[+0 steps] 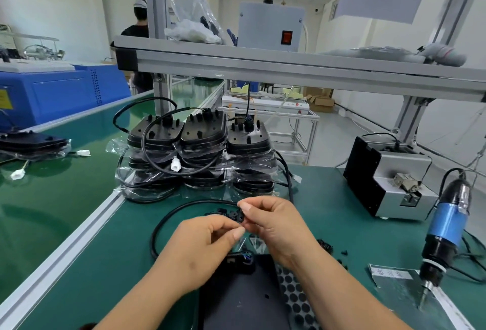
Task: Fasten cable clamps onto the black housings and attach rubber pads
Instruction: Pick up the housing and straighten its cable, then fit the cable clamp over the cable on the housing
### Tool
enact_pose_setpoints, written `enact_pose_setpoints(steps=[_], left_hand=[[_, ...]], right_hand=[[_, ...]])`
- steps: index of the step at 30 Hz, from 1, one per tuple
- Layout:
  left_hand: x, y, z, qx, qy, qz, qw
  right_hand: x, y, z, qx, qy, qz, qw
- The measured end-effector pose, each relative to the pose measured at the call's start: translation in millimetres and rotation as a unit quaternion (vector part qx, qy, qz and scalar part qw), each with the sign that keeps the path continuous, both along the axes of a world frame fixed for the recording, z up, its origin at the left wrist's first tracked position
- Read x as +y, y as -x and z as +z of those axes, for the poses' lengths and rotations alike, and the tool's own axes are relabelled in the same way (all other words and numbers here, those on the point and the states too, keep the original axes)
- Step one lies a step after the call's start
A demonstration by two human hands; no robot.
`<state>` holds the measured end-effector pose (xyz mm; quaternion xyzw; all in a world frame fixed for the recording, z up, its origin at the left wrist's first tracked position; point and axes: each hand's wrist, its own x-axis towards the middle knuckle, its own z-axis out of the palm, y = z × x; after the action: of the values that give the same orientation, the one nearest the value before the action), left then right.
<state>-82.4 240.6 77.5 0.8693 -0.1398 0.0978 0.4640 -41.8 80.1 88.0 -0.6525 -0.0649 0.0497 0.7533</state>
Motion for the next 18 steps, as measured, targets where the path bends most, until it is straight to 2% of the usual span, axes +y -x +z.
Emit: enact_pose_setpoints(steps=[7,11,18], left_hand=[[-3,-4,-10,0.067,0.069,0.010,0.995],[-2,-3,-11,0.072,0.076,0.016,0.994],[-2,-2,-13,0.081,0.108,0.020,0.991]], right_hand=[[6,12,-7,-0.011,-0.024,-0.016,1.000],[5,13,-6,-0.002,-0.049,-0.005,0.999],[5,15,-7,-0.021,-0.028,0.012,0.999]])
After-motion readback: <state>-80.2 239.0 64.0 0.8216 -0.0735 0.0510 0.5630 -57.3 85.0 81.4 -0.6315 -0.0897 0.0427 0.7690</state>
